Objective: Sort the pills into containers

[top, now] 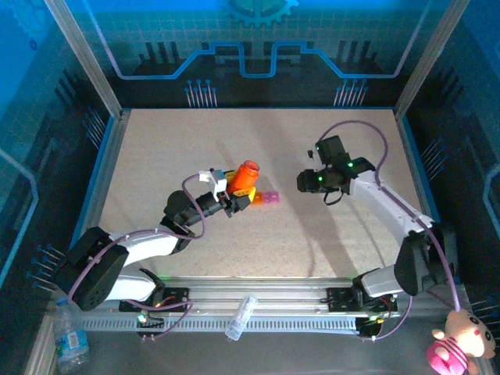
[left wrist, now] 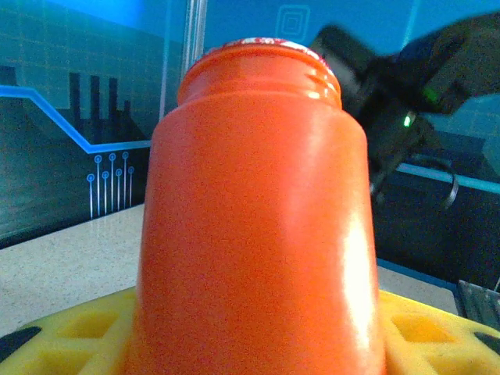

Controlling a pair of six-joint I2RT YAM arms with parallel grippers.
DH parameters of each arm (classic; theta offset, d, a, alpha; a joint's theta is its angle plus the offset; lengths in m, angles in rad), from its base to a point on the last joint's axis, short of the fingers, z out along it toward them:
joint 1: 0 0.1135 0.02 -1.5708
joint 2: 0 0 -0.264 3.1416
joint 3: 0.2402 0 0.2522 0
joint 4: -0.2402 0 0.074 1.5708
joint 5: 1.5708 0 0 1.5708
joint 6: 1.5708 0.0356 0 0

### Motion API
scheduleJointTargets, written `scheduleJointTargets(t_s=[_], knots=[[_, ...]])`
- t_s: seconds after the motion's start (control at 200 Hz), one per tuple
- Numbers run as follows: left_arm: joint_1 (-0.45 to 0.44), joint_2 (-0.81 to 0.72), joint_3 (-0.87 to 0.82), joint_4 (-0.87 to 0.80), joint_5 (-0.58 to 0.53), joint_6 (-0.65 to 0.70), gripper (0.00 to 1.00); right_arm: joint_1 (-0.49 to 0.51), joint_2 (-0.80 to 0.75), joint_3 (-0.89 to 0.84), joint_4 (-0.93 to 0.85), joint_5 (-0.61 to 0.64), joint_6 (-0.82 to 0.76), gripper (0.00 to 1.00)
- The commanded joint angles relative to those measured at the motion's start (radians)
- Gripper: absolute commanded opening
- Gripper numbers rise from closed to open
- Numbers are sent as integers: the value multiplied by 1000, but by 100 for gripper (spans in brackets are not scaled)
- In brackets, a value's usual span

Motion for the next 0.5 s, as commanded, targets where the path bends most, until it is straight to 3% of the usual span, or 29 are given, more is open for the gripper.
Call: scheduleJointTargets(t_s=[0.0, 0.235, 0.495], knots=[[-18, 16, -2, 26, -10, 50, 0, 6, -60, 82, -67, -164, -37, 42], [-40, 60, -1, 10, -10, 85, 0, 6, -81, 211, -108, -390, -76, 43], [-53, 110, 29, -55, 24, 145, 0, 6, -66, 230, -138, -534, -153, 42]])
